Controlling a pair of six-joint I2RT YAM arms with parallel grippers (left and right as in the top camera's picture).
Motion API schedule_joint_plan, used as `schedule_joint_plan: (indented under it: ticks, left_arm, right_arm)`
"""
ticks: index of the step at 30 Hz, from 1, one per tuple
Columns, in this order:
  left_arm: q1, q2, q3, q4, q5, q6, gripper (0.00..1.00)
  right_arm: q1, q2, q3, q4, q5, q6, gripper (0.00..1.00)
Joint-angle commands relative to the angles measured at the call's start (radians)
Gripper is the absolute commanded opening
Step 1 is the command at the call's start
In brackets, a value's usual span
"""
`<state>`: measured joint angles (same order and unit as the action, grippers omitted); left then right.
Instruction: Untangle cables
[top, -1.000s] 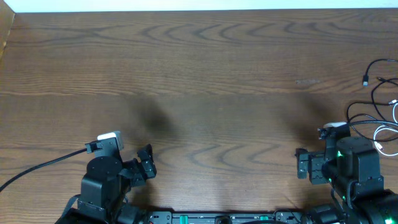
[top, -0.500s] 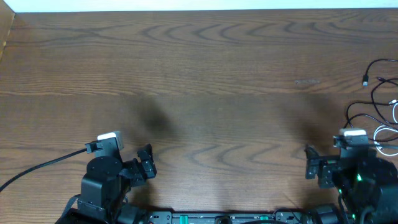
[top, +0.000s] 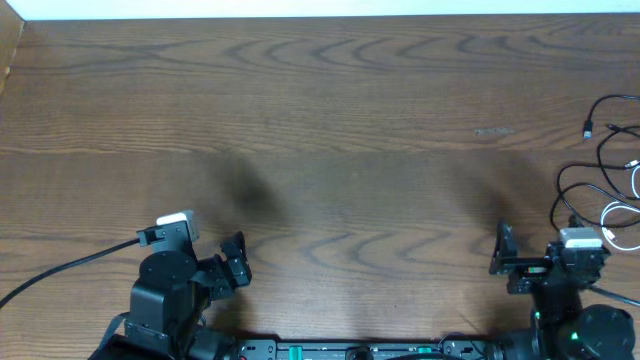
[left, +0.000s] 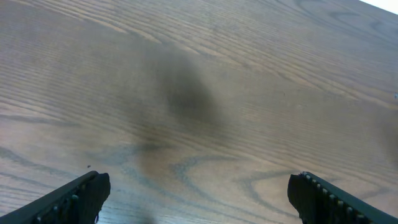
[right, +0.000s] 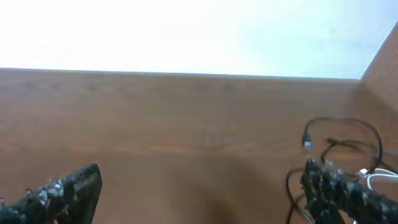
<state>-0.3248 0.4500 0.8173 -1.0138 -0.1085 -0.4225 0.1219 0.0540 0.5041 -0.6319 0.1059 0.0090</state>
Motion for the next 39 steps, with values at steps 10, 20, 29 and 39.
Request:
schedule_joint_plan:
  ticks: [10, 20, 29, 39]
  left_arm:
    - [-0.002, -0.001, -0.004, -0.002, -0.012, -0.002, 0.96]
    - [-0.002, -0.001, -0.004, -0.002, -0.012, -0.002, 0.96]
    - [-0.002, -0.001, -0.004, -0.002, -0.012, -0.002, 0.96]
    - [-0.002, -0.001, -0.004, -0.002, -0.012, -0.002, 0.96]
  right_arm:
    - [-0.007, -0.048, -0.347, 0.494, 0.008, -0.078, 0.99]
    - [-0.006, -0.049, -0.499, 0.748, 0.026, -0.094, 0.99]
    - [-0.006, -0.049, -0.499, 0.601, 0.016, -0.145, 0.99]
    - [-0.006, -0.049, -0.499, 0.565, -0.008, -0.159, 0.99]
